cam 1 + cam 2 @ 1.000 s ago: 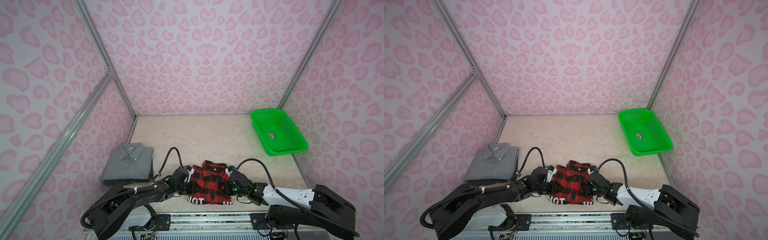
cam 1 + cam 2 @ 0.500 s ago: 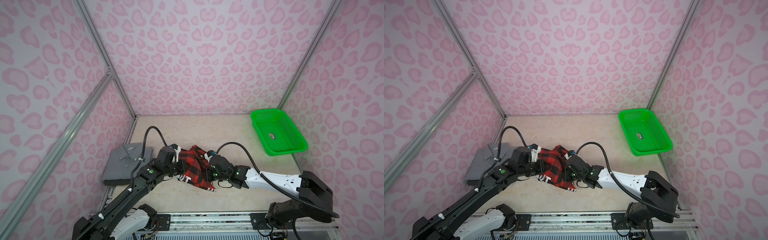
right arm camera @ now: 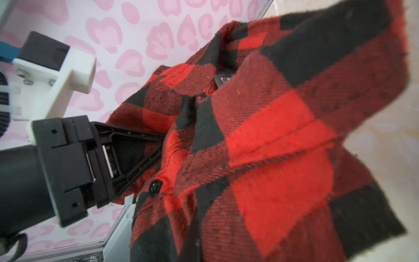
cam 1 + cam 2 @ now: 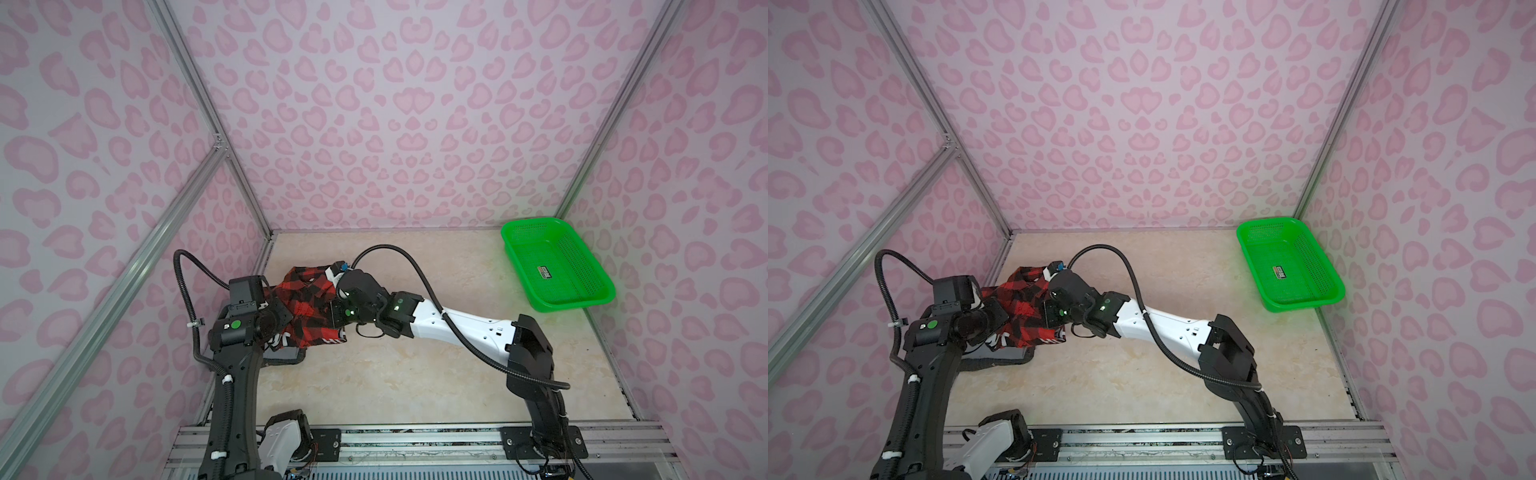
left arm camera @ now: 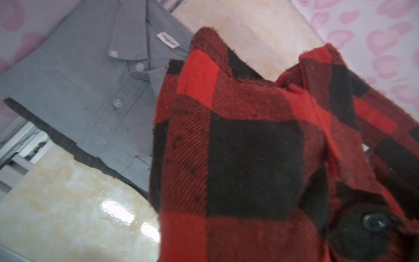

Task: Fold and stack the long sleeve shirts
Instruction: 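Lift the plaid shirt with both grippers and carry it onto the grey stack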

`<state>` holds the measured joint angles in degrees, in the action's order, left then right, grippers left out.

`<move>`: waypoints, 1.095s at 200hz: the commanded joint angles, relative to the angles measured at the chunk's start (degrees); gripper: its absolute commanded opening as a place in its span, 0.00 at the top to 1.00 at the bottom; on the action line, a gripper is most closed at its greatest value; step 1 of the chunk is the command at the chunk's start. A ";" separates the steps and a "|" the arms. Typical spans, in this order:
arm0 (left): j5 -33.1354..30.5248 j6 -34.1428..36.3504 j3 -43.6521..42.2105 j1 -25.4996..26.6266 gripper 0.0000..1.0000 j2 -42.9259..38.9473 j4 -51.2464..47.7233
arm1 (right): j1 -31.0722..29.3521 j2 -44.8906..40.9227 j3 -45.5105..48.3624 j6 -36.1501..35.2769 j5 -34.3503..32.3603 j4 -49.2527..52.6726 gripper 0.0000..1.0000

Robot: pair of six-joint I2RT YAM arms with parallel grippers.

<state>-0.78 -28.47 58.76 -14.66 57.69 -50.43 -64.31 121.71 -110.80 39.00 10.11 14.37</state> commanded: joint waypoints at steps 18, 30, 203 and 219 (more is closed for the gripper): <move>-18.28 0.90 1.08 -1.76 0.96 2.17 6.04 | -0.59 11.03 -12.73 -3.04 1.63 1.73 1.00; -20.78 0.70 0.29 -2.28 0.96 3.99 8.60 | -0.54 14.14 -16.21 -2.38 2.42 1.21 1.00; -28.76 1.13 4.22 -7.63 0.88 25.30 16.26 | -2.57 35.16 -35.73 -0.87 1.11 -11.49 1.00; -26.89 0.60 3.87 -8.00 0.77 24.70 16.73 | -2.66 36.10 -36.00 -0.33 0.72 -12.08 1.00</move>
<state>-26.52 -26.92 62.52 -22.13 82.61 -37.58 -66.67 156.38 -146.15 37.43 11.31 5.21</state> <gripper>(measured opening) 0.158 0.071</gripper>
